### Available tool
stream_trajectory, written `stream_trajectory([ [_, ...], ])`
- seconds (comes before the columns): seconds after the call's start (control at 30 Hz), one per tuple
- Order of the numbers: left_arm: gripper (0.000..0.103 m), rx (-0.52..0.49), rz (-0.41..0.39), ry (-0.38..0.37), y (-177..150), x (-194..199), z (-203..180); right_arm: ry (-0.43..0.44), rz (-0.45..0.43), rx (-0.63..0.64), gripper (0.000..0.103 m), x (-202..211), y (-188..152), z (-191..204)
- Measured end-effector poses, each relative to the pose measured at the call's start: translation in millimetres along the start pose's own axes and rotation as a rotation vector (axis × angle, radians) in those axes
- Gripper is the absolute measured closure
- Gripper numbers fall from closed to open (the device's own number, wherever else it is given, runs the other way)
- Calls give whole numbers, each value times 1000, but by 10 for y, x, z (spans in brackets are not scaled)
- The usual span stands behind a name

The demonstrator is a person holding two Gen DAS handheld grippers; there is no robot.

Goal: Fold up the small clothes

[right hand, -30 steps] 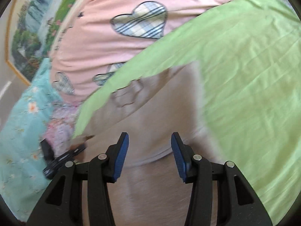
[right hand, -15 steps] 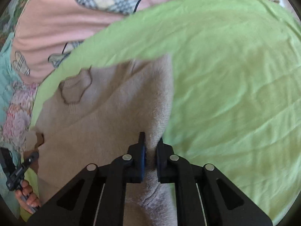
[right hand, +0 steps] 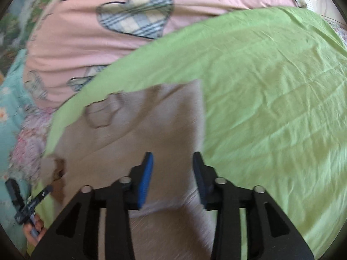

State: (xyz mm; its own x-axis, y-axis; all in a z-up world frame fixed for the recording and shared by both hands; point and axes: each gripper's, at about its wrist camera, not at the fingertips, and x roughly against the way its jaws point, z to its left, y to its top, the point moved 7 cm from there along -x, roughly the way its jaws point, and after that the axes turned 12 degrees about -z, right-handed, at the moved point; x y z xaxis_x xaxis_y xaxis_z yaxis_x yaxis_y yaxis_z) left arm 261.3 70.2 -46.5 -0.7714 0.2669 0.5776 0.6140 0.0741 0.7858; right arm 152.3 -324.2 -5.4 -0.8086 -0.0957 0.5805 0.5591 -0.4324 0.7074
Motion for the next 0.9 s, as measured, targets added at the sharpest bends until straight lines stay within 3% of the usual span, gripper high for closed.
stream_trajectory([
  [0.07, 46, -15, -5, 14, 104, -51, -24, 48, 21, -1, 56, 48, -146, 183],
  [0.17, 27, -55, 10, 27, 175, -215, -135, 118, 73, -16, 55, 56, -402, 434],
  [0.37, 28, -157, 122, 86, 10, -740, -254, 190, 149, -17, 55, 42, -741, 727],
  [0.4, 37, -164, 134, 104, -25, -800, -216, 194, 157, -16, 55, 34, -767, 746],
  [0.47, 70, -155, 127, 137, -32, -824, -103, 193, 164, -20, 55, 11, -775, 764],
  [0.53, 93, -85, 115, 125, 24, -766, 43, 188, 164, -27, 55, 22, -767, 751],
  [0.6, 94, -11, 99, 99, 93, -680, 136, 186, 155, -28, 55, 46, -746, 727],
  [0.67, 95, -2, 56, 95, 200, -546, 97, 186, 149, -28, 55, 79, -742, 716],
  [0.73, 95, -11, 11, 70, 303, -357, -57, 192, 140, -32, 55, 107, -735, 732],
  [0.9, 95, -7, -46, -93, 469, -18, -741, 186, 109, -43, 55, 216, -669, 674],
])
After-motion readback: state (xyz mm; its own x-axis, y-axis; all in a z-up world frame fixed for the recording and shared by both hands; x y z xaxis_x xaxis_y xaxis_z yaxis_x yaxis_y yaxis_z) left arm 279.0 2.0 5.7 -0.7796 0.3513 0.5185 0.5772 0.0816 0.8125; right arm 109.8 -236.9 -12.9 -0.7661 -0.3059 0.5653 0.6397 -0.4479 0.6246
